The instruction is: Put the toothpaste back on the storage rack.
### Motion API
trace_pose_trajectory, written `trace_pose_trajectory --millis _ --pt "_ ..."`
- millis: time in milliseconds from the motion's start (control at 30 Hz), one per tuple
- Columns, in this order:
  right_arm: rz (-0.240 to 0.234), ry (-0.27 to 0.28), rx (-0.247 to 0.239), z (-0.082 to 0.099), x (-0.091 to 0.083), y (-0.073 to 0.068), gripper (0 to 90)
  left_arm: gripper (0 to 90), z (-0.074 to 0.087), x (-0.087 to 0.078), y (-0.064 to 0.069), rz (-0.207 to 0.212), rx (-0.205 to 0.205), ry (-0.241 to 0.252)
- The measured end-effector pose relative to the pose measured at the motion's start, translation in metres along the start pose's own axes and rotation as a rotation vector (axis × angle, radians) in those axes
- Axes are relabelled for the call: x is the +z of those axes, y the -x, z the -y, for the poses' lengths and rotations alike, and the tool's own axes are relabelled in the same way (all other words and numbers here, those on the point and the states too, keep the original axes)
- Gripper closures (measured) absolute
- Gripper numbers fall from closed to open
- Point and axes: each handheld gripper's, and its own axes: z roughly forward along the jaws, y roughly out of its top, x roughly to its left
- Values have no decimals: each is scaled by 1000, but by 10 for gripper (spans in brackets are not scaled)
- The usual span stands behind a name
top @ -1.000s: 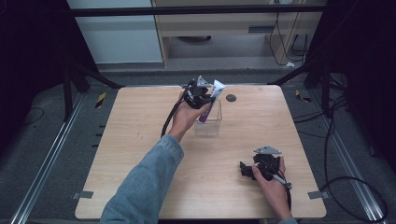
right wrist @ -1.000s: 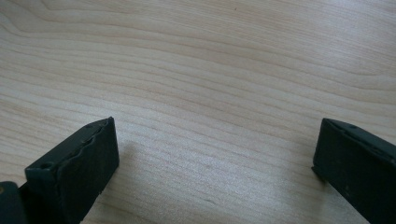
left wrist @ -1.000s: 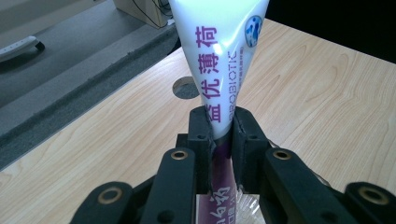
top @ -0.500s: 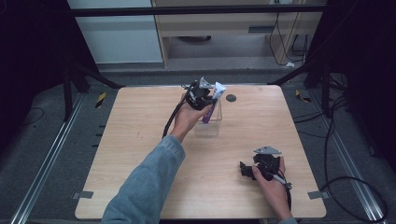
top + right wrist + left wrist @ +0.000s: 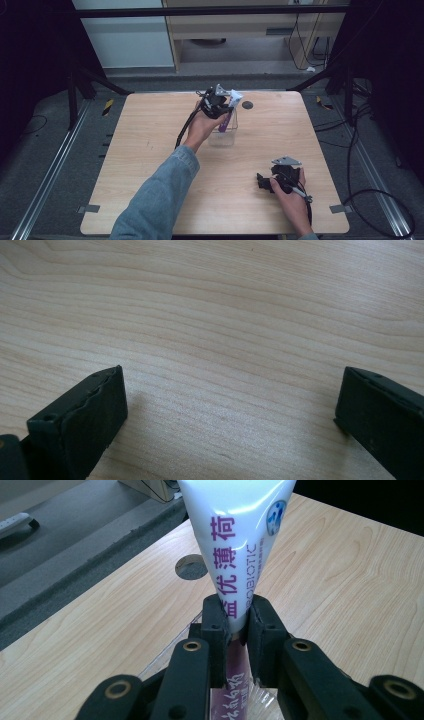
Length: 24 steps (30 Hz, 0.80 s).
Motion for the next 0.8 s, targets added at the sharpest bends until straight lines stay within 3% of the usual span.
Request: trace_pose_trajectory --millis 800 --pt "0 0 0 0 0 0 3 786 2 4 -1 -1 -22 -5"
